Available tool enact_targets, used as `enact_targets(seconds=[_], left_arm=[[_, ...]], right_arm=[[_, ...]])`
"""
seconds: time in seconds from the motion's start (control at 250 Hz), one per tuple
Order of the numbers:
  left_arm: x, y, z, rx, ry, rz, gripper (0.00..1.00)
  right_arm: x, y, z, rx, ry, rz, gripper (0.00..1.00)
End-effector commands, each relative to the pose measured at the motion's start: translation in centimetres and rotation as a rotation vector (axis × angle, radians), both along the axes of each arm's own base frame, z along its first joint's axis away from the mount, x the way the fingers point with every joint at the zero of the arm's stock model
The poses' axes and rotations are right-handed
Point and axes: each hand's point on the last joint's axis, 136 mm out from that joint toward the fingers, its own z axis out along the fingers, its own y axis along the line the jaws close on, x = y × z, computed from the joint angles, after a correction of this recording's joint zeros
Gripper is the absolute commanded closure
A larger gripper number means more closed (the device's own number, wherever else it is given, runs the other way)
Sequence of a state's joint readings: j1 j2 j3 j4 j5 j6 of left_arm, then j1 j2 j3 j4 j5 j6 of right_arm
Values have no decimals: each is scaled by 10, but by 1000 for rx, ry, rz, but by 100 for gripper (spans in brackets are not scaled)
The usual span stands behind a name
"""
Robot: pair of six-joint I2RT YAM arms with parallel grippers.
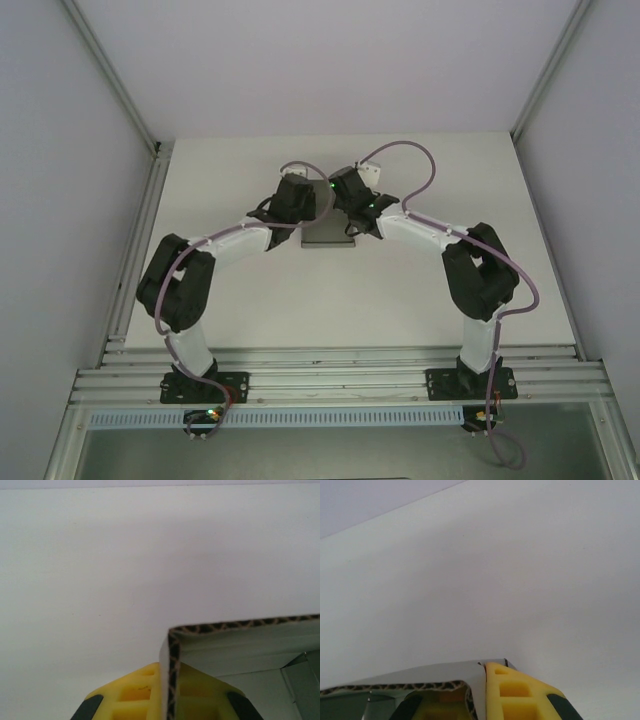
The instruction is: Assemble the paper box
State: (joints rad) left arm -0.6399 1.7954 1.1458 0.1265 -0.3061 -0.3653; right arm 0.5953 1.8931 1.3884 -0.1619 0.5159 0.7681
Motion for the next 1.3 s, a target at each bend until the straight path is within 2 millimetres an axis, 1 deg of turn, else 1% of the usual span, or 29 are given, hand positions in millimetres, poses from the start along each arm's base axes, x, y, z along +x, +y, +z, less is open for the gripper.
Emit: enact_targets(seconds=[0.0, 0.068, 0.164, 0.216, 0.276, 0.351, 0.435, 0.543, 0.591, 0.643, 0.707, 0.779, 0.807, 0.883, 0.927, 0.982, 1.026, 1.07, 1.102, 1.174, 1.238, 1.294], left_arm=[[-13, -1, -13, -45, 24, -12, 100], [-19, 2, -21, -57, 36, -10, 100], [-31, 0, -36, -86, 59, -40, 99], [-36, -3, -40, -116, 66, -62, 98], [-42, -4, -46, -151, 84, -61, 94], [-46, -6, -51, -197, 111, -54, 94], [-45, -13, -44, -258, 117, -57, 92], [-38, -25, -19, -292, 107, -80, 93], [-35, -27, -11, -289, 100, -69, 94], [-34, -26, -9, -275, 88, -61, 94], [-35, -21, -19, -252, 73, -57, 93], [-38, -19, -30, -224, 13, -110, 84], [-40, -15, -36, -217, 10, -113, 83], [-51, -11, -50, -221, 28, -169, 83], [-59, -8, -57, -211, 33, -191, 81], [-69, -6, -65, -199, 32, -223, 80], [-75, -1, -69, -202, 40, -222, 73], [-81, -1, -67, -217, 38, -234, 66], [-86, -2, -63, -232, 34, -254, 56], [-96, 0, -48, -252, 5, -272, 32], [-104, 5, -30, -245, -17, -275, 23], [-110, 13, -15, -227, -21, -253, 13]], right_arm=[[-2, -6, -6, 39, -41, -107, 97], [-10, -3, -12, 23, -65, -93, 97], [-18, -1, -22, -11, -86, -58, 97], [-21, 0, -26, -5, -91, -37, 98], [-25, 6, -27, 5, -112, 5, 98], [-32, 16, -29, -28, -126, 53, 99], [-38, 23, -33, -66, -119, 74, 100], [-42, 29, -41, -73, -102, 88, 100], [-43, 29, -43, -67, -100, 81, 100], [-43, 29, -44, -65, -98, 81, 100], [-44, 28, -44, -72, -99, 86, 100], [-47, 25, -46, -89, -99, 92, 100], [-48, 25, -46, -95, -101, 99, 100], [-53, 23, -48, -135, -109, 123, 100], [-57, 20, -50, -155, -111, 123, 100], [-60, 16, -53, -172, -112, 124, 100], [-63, 15, -54, -179, -118, 128, 100], [-65, 14, -55, -194, -122, 138, 100], [-67, 14, -56, -205, -123, 143, 100], [-72, 13, -58, -235, -119, 151, 100], [-77, 14, -63, -265, -108, 165, 100], [-82, 16, -69, -295, -99, 185, 100]])
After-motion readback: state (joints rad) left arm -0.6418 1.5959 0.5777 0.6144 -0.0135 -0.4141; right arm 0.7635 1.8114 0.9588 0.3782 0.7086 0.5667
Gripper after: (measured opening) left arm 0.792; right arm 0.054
